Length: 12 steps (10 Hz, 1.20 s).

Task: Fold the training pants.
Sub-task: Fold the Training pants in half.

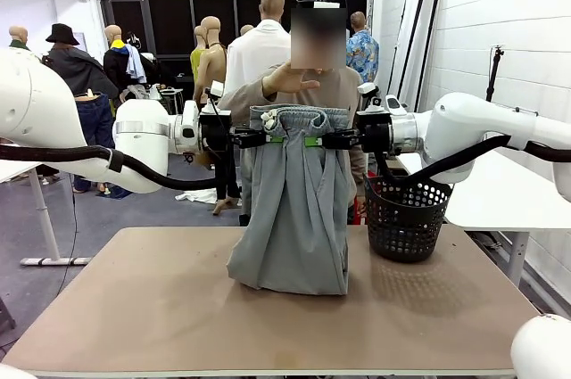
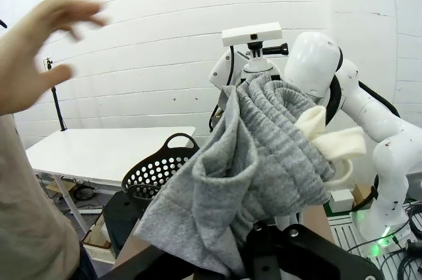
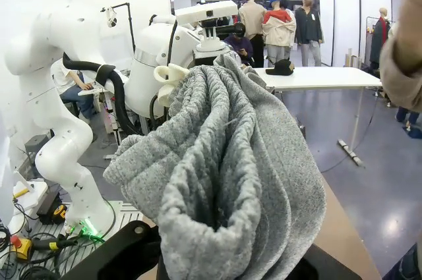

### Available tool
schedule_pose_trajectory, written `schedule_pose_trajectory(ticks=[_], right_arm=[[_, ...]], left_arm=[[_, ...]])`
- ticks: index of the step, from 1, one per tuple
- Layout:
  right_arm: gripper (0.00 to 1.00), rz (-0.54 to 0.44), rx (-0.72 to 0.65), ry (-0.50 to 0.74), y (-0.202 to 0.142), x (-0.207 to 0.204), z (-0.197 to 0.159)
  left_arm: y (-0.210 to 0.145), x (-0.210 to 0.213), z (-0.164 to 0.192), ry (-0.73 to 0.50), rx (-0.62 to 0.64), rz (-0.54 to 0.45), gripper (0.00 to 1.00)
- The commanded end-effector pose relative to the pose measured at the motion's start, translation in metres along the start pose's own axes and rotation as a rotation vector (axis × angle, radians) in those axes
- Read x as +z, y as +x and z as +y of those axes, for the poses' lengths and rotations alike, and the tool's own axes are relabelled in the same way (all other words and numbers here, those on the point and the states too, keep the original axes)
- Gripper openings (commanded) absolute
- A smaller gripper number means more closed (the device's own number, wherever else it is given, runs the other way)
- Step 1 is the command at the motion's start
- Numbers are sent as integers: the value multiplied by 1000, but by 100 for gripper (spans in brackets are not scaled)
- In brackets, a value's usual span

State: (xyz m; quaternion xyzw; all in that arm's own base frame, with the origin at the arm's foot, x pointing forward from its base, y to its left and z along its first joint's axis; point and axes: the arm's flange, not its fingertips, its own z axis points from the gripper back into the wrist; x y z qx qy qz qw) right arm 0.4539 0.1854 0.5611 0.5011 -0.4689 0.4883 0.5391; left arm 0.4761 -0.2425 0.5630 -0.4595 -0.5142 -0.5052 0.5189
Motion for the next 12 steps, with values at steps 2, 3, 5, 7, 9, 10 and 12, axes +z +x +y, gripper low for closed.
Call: schedule_pose_trajectory(ticks=[2, 3, 5, 7, 9, 10, 12], right_arm=[[0, -3, 3, 5, 3, -2, 3], [0, -3, 3, 5, 3, -2, 3], [0, -3, 3, 5, 3, -2, 3], [0, -3, 3, 5, 3, -2, 3], [0, -3, 3, 5, 3, -2, 3], [0, -3, 3, 5, 3, -2, 3], [0, -3, 3, 5, 3, -2, 3]], left_arm=[[1, 1, -1, -8, 3, -16, 0], [1, 1, -1, -8, 3, -16, 0], [1, 1, -1, -8, 3, -16, 0], [1, 1, -1, -8, 3, -16, 0], [1, 1, -1, -8, 3, -16, 0], [1, 1, -1, -8, 3, -16, 0], [1, 1, -1, -8, 3, -16, 0]])
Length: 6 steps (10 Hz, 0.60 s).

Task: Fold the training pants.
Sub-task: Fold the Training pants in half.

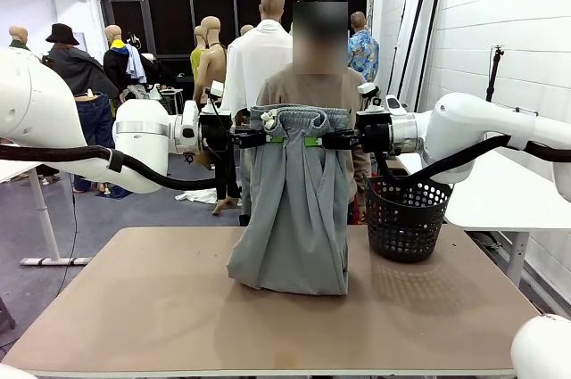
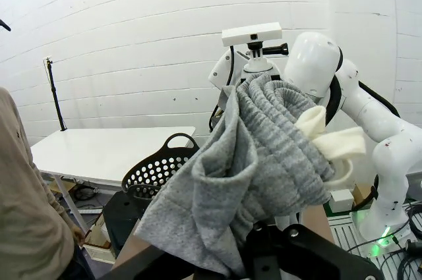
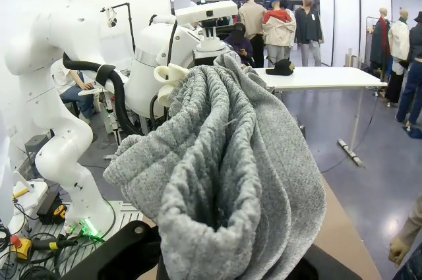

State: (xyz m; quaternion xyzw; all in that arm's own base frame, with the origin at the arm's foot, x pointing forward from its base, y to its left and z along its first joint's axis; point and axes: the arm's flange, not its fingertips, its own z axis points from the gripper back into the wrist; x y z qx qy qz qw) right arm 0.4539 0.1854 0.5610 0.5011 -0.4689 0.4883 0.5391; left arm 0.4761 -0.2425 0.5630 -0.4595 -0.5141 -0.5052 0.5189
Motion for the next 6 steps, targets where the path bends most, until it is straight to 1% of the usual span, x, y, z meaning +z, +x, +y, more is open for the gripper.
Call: schedule_pose_trajectory(ticks=[1, 6], right_arm=[[0, -3, 3, 5, 3, -2, 3], [0, -3, 3, 5, 3, -2, 3]], left_arm=[[1, 1, -1, -8, 3, -15, 0], [1, 1, -1, -8, 3, -15, 0]])
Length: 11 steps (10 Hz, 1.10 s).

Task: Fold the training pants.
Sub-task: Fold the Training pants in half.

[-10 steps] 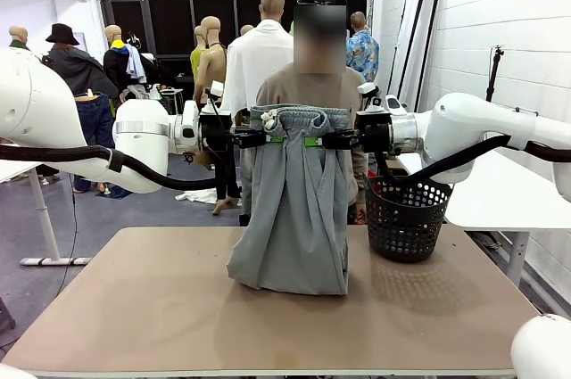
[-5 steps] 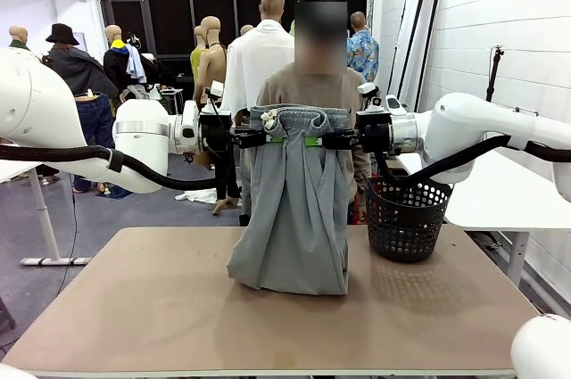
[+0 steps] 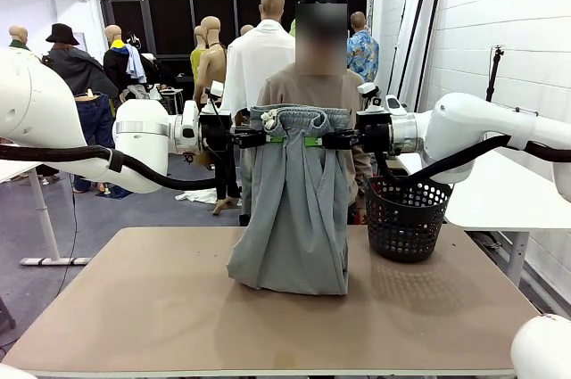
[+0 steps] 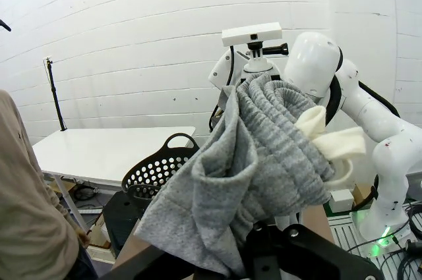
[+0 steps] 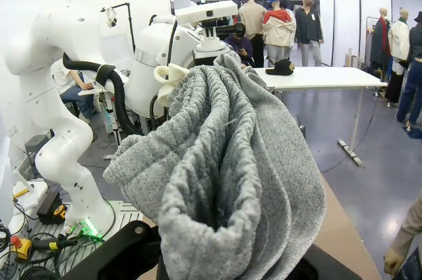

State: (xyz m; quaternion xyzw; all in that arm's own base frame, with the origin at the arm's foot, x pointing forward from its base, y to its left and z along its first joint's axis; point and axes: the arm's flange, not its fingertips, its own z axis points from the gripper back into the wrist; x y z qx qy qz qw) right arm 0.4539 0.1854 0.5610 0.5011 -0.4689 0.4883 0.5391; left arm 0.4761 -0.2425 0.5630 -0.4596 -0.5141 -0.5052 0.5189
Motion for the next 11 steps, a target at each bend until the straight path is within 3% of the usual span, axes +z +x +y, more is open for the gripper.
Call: schedule_pose_trajectory(ticks=[1, 11], right_arm=[[0, -3, 3, 5, 3, -2, 3], [0, -3, 3, 5, 3, -2, 3]], left_arm=[[1, 1, -1, -8, 3, -15, 0], [1, 1, -1, -8, 3, -15, 0]])
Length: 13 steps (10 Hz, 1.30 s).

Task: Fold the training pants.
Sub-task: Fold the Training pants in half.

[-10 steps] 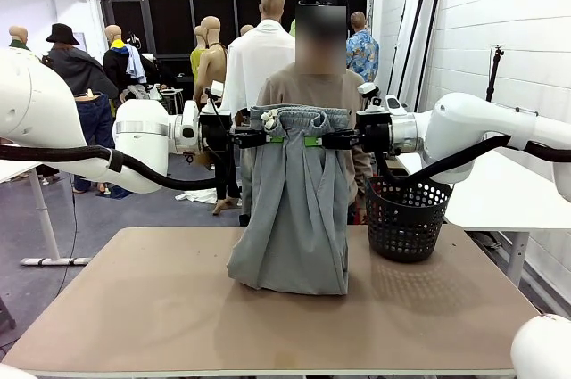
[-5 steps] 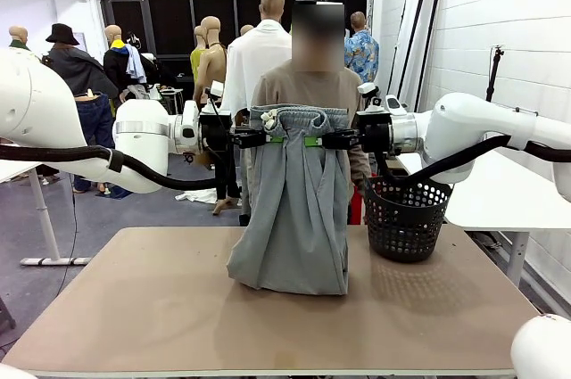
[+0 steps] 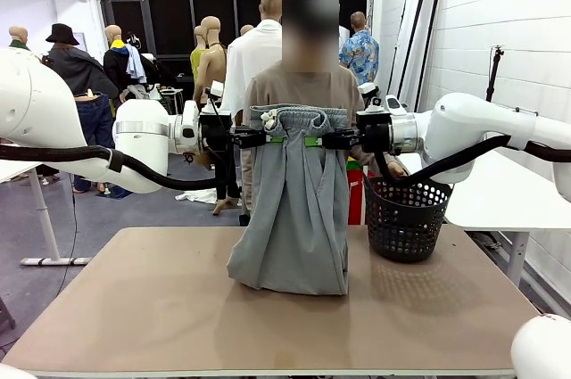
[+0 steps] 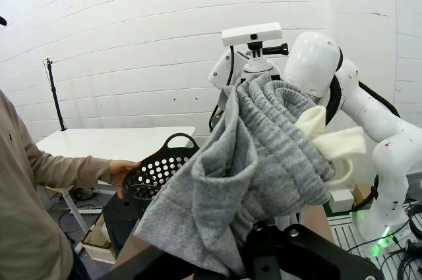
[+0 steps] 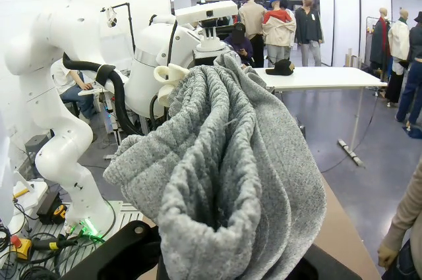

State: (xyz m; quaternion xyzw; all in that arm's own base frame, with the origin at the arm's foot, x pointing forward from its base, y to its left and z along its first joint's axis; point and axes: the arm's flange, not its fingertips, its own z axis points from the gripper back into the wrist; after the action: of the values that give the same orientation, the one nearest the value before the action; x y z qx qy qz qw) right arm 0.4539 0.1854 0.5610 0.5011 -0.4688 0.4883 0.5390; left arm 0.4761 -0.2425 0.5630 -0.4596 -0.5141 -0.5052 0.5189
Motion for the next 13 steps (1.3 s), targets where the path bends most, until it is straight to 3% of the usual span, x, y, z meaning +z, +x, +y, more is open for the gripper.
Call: schedule_pose_trajectory(ticks=[1, 8, 13], right_arm=[[0, 0, 0, 0, 0, 0, 0], [0, 117, 63, 42, 35, -44, -57], [0, 260, 153, -11, 48, -73, -91]], left_arm=[[0, 0, 0, 0, 0, 0, 0], [13, 25, 50, 78, 33, 20, 0], [20, 48, 102, 189, 15, 66, 0]])
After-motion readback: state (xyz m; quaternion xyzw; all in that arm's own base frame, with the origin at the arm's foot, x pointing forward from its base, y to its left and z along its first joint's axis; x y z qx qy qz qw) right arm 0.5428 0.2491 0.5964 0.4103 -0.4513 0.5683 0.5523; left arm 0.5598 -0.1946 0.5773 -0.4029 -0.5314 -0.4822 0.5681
